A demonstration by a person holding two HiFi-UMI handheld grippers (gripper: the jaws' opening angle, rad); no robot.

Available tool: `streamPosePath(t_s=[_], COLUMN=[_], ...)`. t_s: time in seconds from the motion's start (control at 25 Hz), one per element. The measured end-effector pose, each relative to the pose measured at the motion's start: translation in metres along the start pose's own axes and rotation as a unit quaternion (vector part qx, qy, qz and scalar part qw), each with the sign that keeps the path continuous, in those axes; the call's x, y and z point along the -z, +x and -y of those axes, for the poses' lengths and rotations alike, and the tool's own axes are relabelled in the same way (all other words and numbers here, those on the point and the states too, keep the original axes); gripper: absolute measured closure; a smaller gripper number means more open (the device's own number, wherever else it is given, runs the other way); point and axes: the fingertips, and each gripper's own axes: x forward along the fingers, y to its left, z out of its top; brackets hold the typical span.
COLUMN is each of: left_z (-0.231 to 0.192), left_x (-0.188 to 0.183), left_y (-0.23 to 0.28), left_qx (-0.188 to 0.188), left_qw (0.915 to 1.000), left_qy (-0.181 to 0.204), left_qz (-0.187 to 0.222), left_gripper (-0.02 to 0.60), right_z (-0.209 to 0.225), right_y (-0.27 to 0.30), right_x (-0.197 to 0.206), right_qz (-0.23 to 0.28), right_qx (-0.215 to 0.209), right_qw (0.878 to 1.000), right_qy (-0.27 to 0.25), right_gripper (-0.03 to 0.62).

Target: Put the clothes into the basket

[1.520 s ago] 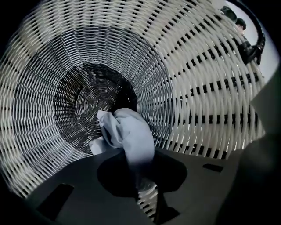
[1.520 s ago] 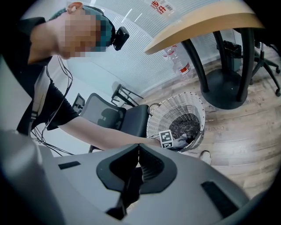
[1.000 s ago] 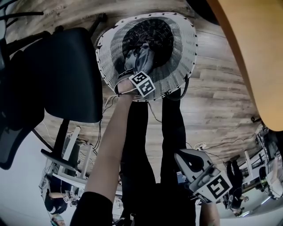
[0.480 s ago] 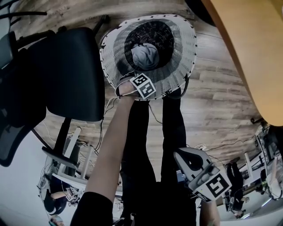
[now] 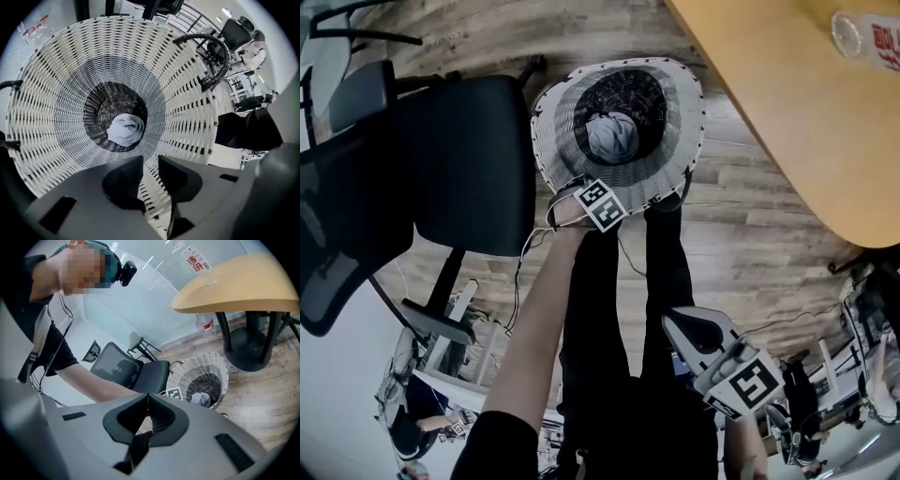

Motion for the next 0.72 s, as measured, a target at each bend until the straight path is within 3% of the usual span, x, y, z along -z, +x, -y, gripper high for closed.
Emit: streamPosePath(t_s=[0.24,0.48,0.72], left_z=[0.012,0.027,0.042], left_x=[-0.002,-0.005,-0.011], left_y=[-0.046,-0.087,-0.126], left_qx=[-0.004,-0.014,-0.009], left_qw=[0.9981,0.9967,0.9866], left_qy=[-0.055,-0.069,-0.146], left_qz=[0.029,0.041,0.072], left_gripper=[0.503,0.541,0.569], right_z=[-0.012,-0.021,-0.027], right_y=[-0.023,-0.052,-0.073], right_x=[-0.014,-0.033,-0.048], right_qz=[0.007,0.021,0.030], right_qx=[0.011,0.021,0.017], right_qw=[0.999,0.998,0.996], right_qy=[-0.031,-0.061,-0.085], right_gripper=[0.577,0.577,0.577])
